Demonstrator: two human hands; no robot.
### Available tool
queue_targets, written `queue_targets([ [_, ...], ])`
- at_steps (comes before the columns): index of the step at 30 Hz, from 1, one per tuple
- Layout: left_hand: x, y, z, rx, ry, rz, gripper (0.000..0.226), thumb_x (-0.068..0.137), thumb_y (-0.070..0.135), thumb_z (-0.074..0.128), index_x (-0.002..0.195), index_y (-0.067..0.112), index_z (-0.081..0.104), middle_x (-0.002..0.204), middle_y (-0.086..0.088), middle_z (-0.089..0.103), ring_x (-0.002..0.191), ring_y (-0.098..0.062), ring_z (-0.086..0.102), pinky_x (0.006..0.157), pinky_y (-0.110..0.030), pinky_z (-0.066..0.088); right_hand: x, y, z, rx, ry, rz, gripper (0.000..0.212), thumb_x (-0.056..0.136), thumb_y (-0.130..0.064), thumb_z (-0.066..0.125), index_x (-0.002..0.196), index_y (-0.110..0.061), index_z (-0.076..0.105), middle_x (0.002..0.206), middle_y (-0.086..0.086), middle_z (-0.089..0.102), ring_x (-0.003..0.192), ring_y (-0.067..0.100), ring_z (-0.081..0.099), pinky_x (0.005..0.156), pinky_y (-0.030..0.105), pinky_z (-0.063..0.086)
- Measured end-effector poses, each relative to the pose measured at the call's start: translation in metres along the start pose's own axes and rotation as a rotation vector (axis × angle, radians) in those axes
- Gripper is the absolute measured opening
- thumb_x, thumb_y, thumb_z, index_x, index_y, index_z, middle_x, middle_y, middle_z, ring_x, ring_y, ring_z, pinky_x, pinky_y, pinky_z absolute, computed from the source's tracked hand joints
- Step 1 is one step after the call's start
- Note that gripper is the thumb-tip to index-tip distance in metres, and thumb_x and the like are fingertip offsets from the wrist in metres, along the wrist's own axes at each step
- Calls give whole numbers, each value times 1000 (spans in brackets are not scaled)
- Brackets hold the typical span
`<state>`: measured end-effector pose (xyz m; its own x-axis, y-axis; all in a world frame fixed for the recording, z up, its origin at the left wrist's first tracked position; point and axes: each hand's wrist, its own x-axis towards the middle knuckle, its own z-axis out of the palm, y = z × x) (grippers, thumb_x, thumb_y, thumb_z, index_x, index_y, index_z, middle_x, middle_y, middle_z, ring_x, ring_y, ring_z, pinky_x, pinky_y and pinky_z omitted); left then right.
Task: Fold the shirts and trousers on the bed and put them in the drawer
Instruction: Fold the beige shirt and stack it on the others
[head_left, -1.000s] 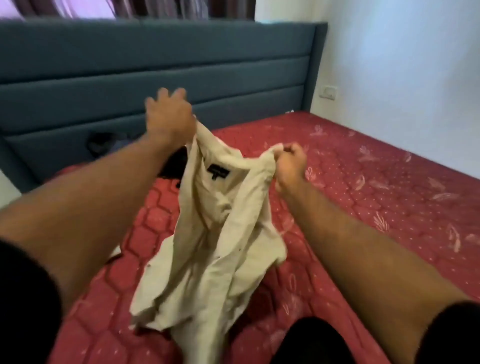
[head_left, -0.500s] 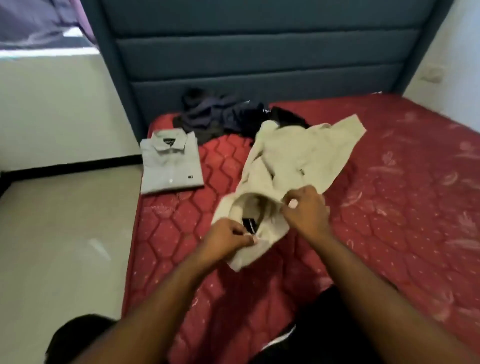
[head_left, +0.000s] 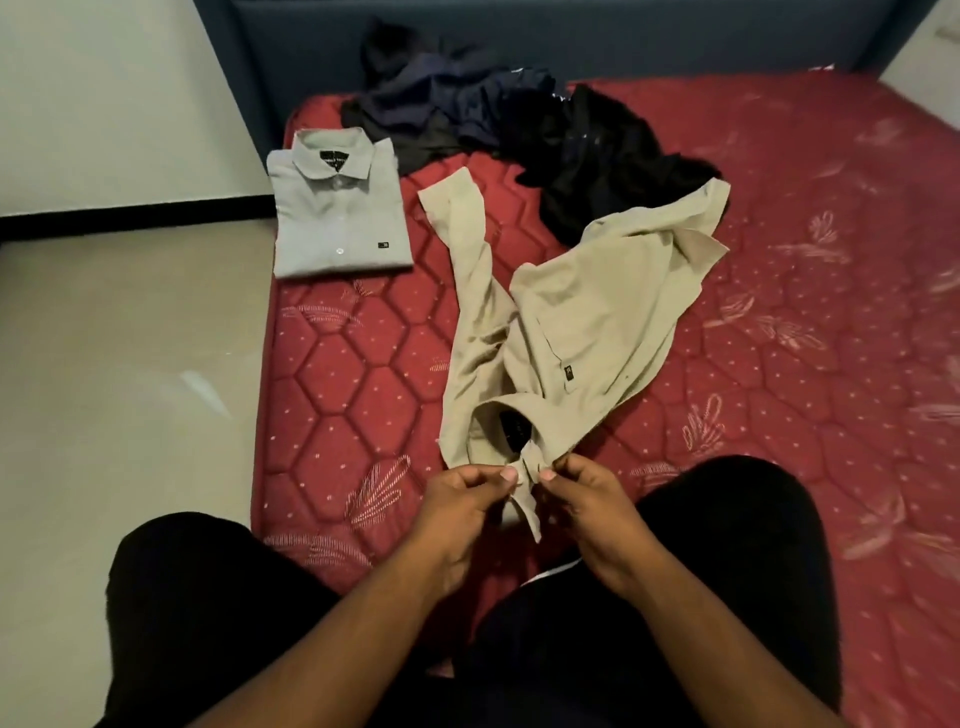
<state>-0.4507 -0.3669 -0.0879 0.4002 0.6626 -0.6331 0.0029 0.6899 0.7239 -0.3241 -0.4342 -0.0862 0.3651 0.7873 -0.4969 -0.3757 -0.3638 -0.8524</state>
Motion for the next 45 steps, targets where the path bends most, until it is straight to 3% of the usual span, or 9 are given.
queue_targets([
  [3,1,-2,8,-49,10,21,7,85,7,69,82,1,70,79,-19,71,65,-25,67,70,-35,56,-1,3,1,22,-4,-31,11,93,-4,57,87,0,65,76,12,69,67,19,65,60,26,53],
  [7,5,-4,8,-76,9,37,10,88,8,67,80,1,69,72,-14,71,60,-20,67,61,-29,57,1,6,2,-9,1,-63,10,93,-3,58,90,2,65,80,12,71,72,19,67,64,26,54],
  [12,14,-5,4,1,29,100,10,83,10,72,77,3,70,75,-18,71,67,-25,64,75,-38,54,4,8,6,-34,14,-121,11,91,1,59,86,-4,67,78,9,69,71,14,65,66,23,51],
  [20,29,-6,2,31,-49,59,19,77,14,75,82,-3,68,74,-17,69,59,-18,63,60,-26,53,4,10,10,6,96,-170,20,90,1,60,74,-10,66,70,3,67,66,11,62,63,22,50],
  [25,34,-12,10,-24,-8,45,21,82,9,72,89,-10,66,74,-18,69,59,-19,64,59,-26,54,10,13,2,-156,167,-241,12,89,1,63,79,-4,66,72,1,65,67,7,60,64,20,48],
  [31,33,-11,14,114,23,198,13,89,8,67,84,-4,69,64,-4,69,53,-6,60,53,-18,48,14,15,0,-485,234,-373,16,86,-3,67,77,-17,66,83,-2,61,76,0,57,67,9,40],
  [37,37,0,16,193,-14,269,15,90,9,66,79,-1,67,52,7,63,45,2,52,46,-14,41,11,19,9,-147,269,-275,11,89,-5,65,82,-13,68,80,1,67,76,10,61,72,27,50],
  [41,39,1,18,238,-29,244,17,92,9,63,77,5,69,55,7,65,50,0,53,53,-18,43,12,18,10,70,330,-158,11,92,-10,62,87,-6,71,89,13,72,85,24,66,83,40,53],
  [45,38,-1,19,270,-60,199,23,94,5,59,73,12,68,65,-6,64,62,-18,52,56,-24,39,16,10,1,77,326,-91,16,92,-6,60,81,-6,72,84,14,72,79,23,66,77,34,52],
])
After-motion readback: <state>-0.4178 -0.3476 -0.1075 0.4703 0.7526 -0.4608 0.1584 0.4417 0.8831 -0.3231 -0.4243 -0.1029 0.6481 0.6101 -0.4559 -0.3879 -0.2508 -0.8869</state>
